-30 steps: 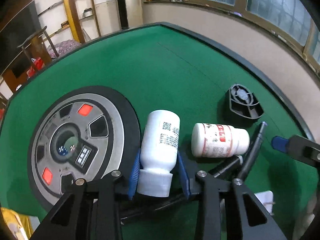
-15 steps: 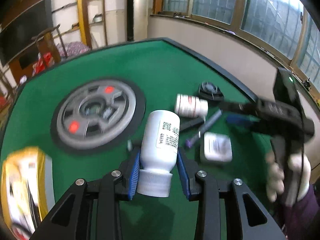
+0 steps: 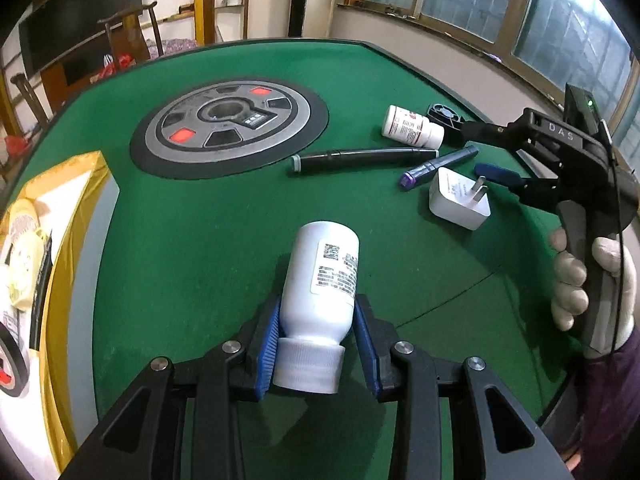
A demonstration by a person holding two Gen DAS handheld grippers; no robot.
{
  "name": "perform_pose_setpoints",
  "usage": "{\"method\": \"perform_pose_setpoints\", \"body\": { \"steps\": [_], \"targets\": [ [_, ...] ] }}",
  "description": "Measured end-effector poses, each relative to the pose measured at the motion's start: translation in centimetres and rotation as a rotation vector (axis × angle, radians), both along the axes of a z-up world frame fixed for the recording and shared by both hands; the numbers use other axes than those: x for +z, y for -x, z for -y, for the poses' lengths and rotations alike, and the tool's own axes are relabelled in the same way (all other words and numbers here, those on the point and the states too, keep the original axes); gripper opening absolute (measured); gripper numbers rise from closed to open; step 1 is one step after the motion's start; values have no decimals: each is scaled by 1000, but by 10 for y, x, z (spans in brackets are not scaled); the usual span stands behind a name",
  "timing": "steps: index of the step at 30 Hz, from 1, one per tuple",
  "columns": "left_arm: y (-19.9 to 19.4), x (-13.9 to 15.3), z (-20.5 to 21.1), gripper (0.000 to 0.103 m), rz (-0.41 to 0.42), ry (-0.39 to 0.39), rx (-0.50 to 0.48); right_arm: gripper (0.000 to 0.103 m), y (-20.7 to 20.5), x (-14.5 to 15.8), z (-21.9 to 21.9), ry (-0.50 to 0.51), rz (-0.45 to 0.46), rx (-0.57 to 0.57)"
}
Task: Organize rigid objects
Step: 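Lift the white bottle with the left tool while the right tool grasps the white plug adapter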
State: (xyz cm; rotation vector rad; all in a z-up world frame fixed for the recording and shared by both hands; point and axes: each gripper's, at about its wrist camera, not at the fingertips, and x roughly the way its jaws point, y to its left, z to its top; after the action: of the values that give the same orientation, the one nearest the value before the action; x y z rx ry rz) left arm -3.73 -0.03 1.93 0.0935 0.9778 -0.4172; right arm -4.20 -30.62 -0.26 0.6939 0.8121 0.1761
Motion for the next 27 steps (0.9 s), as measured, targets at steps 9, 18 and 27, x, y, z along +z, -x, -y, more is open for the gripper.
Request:
{"method": "perform_pose_setpoints", "body": {
  "steps": [9,18,27],
  "targets": [
    [3,-3,10,50,42,-14,39,75,-2,4,-7,32,10,18],
    [2,-4,12,58,33,1,35,75,-4,3,-12,-11,1,64],
    [6,-2,14,36,25,13,5,75,9,27,-78,317,-15,252]
  ]
}}
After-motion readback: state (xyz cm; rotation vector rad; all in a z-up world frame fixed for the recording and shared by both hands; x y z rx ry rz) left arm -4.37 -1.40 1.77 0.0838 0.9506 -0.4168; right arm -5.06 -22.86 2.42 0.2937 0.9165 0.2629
